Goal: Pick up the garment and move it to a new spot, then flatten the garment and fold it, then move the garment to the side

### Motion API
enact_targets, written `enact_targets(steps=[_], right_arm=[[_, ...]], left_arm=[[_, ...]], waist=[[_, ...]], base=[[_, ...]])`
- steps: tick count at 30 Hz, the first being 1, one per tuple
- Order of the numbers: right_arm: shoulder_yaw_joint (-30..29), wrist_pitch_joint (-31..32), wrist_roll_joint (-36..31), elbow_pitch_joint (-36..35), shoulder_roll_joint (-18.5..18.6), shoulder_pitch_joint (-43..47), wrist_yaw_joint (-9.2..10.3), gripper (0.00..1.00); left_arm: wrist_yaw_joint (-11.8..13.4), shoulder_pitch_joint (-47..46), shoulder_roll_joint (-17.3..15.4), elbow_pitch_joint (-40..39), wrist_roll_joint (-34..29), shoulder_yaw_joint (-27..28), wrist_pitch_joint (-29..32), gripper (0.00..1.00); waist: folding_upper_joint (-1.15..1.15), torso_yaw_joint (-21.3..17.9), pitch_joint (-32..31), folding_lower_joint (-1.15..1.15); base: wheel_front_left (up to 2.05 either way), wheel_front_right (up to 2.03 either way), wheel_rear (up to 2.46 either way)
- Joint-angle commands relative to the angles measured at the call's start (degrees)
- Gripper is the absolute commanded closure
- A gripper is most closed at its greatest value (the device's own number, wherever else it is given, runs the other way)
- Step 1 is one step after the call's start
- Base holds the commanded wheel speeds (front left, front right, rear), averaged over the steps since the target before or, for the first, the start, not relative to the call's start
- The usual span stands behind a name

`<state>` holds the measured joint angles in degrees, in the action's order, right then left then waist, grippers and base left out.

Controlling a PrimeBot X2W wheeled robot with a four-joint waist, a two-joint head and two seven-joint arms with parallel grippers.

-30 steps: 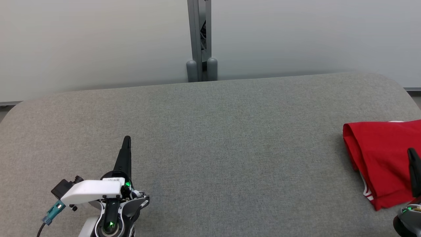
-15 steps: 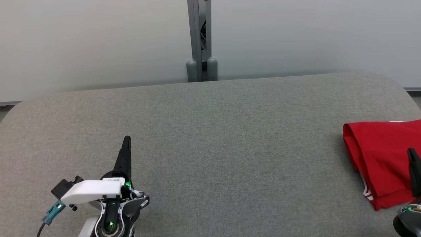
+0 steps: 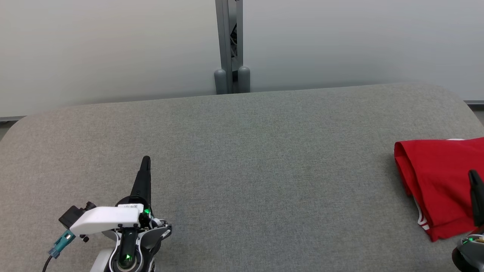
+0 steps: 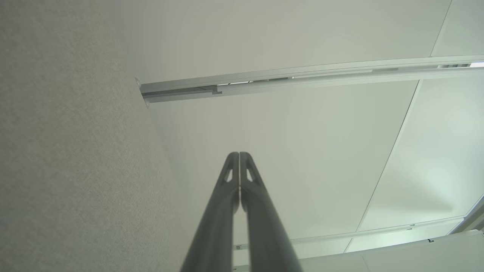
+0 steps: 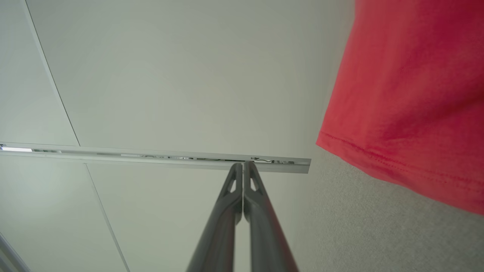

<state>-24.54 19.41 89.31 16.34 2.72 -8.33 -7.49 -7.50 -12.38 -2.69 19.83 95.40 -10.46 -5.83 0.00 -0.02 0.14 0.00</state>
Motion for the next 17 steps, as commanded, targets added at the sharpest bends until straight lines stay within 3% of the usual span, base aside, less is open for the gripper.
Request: enact_targets(steps=[1, 17], right_arm=[[-0.12, 0.25, 0.20, 0.18, 0.27, -0.48, 0.00, 1.00], [-0.10, 0.25, 0.20, 0.18, 0.27, -0.48, 0.00, 1.00]], left_arm=[[-0.26, -1.13, -0.11, 0.05, 0.04, 0.19, 0.12, 1.00], [-0.26, -1.13, -0.11, 0.04, 0.04, 0.19, 0.12, 1.00]], waist=[[0.00, 0.00, 0.00, 0.00], [0.00, 0.00, 0.00, 0.00]], base=[[0.00, 0.00, 0.00], [0.00, 0.00, 0.00]])
